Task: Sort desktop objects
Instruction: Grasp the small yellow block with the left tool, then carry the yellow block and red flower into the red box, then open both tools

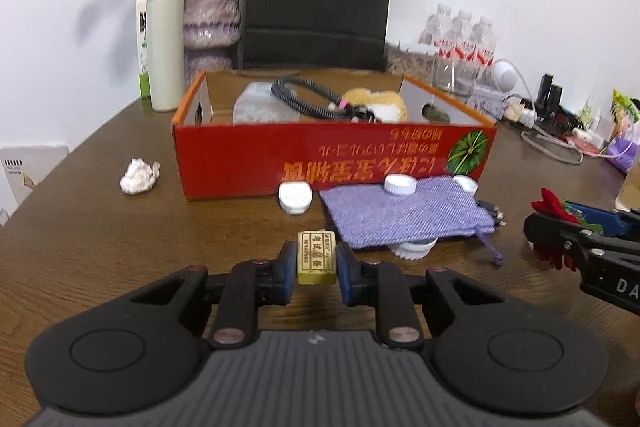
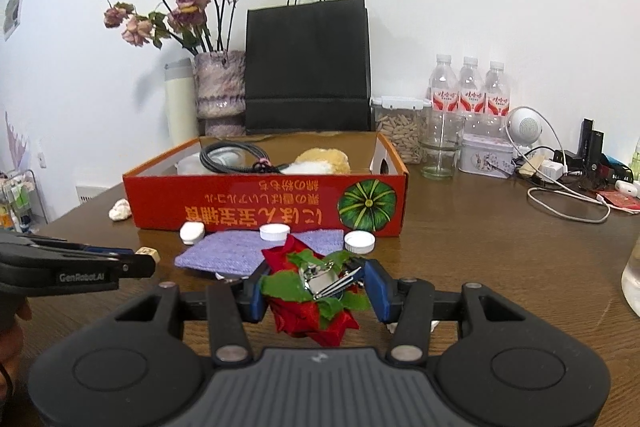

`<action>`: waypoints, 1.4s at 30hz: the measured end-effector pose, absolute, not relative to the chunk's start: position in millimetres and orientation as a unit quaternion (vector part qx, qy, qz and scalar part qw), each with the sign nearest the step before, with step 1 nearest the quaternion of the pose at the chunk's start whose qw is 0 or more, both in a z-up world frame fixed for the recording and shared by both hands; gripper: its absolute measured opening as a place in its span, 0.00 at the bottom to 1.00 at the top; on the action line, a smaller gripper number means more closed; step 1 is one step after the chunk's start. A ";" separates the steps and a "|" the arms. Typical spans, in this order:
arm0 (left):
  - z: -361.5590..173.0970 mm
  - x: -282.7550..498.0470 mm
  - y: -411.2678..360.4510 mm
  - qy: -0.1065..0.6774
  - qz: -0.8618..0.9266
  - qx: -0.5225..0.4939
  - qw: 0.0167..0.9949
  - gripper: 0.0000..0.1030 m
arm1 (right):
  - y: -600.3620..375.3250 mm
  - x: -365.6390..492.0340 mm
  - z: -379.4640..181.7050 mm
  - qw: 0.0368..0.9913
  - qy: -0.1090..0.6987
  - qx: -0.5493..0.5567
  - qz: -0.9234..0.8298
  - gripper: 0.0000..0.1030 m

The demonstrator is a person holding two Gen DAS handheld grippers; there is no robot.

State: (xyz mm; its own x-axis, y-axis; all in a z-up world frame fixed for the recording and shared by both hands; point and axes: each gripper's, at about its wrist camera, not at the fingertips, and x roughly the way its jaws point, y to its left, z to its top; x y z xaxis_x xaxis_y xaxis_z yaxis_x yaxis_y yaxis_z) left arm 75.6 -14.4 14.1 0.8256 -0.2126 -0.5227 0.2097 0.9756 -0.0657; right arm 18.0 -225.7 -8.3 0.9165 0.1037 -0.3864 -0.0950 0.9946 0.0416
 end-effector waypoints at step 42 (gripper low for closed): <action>34.5 239.0 -64.0 0.172 -0.117 0.053 0.977 0.21 | -232.0 237.1 7.7 0.978 0.201 -0.017 0.058 0.46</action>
State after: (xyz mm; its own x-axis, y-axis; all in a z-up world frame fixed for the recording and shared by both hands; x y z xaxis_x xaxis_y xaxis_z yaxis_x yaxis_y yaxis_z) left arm 239.0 -64.0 34.5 0.9136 -0.2102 -0.3479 0.2464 0.9671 0.0626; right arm 237.1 -232.0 7.7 0.9128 0.1058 -0.3945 -0.1192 0.9928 -0.0095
